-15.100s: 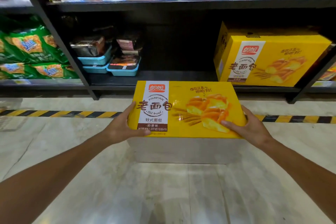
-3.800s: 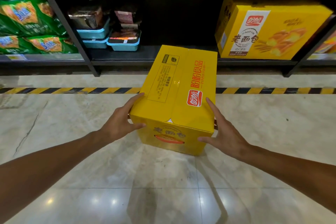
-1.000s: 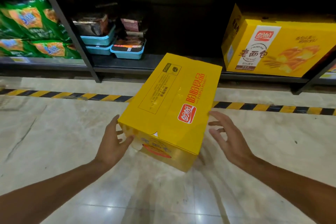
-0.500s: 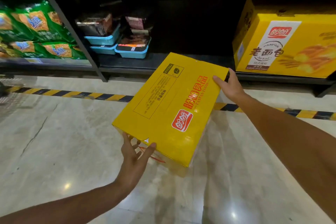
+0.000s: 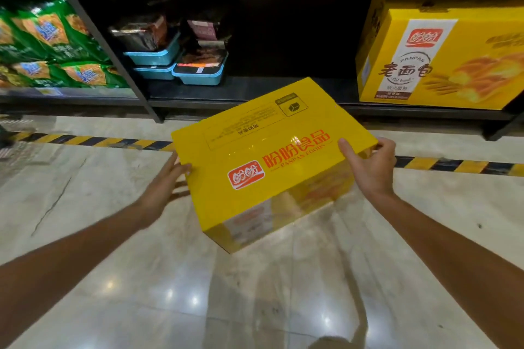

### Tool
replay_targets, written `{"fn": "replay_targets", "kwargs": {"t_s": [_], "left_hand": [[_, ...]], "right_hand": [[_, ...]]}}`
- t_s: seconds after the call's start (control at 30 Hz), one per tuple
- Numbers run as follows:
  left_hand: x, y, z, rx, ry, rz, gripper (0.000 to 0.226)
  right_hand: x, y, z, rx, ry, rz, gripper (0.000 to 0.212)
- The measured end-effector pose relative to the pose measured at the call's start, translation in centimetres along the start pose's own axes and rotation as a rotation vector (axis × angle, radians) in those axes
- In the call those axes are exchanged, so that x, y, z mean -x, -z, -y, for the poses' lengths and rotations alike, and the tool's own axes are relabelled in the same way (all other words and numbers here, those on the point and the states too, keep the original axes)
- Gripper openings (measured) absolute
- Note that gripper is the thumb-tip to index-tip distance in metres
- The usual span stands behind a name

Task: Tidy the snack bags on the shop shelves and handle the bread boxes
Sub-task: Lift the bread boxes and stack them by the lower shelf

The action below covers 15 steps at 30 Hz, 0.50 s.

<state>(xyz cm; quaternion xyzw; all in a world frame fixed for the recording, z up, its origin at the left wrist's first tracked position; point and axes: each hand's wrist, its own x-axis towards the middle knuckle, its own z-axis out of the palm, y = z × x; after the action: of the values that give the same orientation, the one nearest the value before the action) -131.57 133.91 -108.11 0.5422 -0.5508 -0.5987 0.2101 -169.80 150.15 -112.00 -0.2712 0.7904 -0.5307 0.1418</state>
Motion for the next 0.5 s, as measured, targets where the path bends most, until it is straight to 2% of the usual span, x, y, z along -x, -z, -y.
{"fn": "replay_targets", "kwargs": {"t_s": [0.13,0.27,0.37,0.4,0.43,0.47,0.5], "left_hand": [[-1.9,0.9,-3.7,-0.099,0.080,0.113,0.075],[-1.1,0.1,-5.9,-0.292,0.133,0.151,0.098],[1.8,-0.6,-6.3,-0.370,0.123,0.166,0.138],[2.7,-1.0,-6.0,-0.371,0.100,0.166,0.155],[3.5,-1.3,-5.4,-0.364,0.086,0.170,0.162],[4.3,-1.7,-4.6,-0.343,0.048,0.172,0.154],[5.0,-2.2,-3.7,-0.299,-0.007,0.159,0.136]], "right_hand": [[2.2,1.6,-1.0,0.091,-0.009,0.064,0.063],[0.2,3.7,-1.3,0.166,-0.060,0.358,0.102],[-1.8,4.5,-0.9,0.187,-0.086,0.652,0.110],[-2.2,4.6,-0.4,0.185,-0.071,0.700,0.111],[-2.5,4.6,-0.1,0.176,-0.051,0.733,0.113],[-2.6,4.6,0.5,0.166,-0.038,0.745,0.118],[-2.4,4.6,1.2,0.156,-0.032,0.732,0.125]]}}
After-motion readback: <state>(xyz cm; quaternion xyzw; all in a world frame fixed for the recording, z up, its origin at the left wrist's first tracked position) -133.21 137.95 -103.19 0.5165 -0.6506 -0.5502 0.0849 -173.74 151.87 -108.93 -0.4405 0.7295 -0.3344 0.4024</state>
